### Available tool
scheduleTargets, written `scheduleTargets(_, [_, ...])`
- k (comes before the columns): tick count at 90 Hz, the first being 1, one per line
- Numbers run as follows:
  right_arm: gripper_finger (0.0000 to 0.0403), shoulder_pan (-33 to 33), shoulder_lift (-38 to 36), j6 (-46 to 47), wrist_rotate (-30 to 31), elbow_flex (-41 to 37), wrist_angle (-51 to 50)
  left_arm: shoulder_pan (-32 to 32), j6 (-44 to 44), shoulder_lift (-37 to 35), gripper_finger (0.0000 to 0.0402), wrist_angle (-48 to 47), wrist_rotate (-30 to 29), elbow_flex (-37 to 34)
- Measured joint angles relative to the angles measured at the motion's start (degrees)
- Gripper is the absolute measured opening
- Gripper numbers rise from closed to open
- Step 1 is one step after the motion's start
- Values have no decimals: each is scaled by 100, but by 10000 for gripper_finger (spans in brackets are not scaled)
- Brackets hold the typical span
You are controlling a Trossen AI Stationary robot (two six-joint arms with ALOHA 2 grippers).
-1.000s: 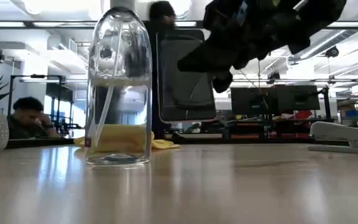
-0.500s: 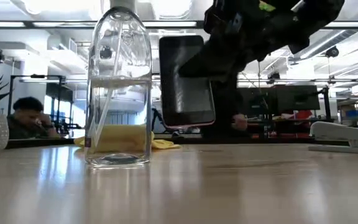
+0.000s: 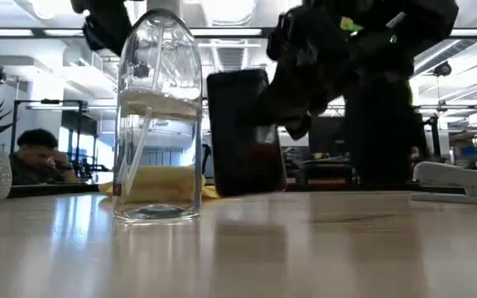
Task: Apply microfiber cloth
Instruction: Spray the front and back of the cellphone using the spray bottle
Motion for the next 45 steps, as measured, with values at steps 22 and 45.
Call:
scheduleTargets(22, [4,241,278,180,-70,194,88,56,256,-186,130,1655,286,-661])
scheduleTargets(45, [4,420,310,179,-59,368,75,349,551,-89,113,1623,188,-662])
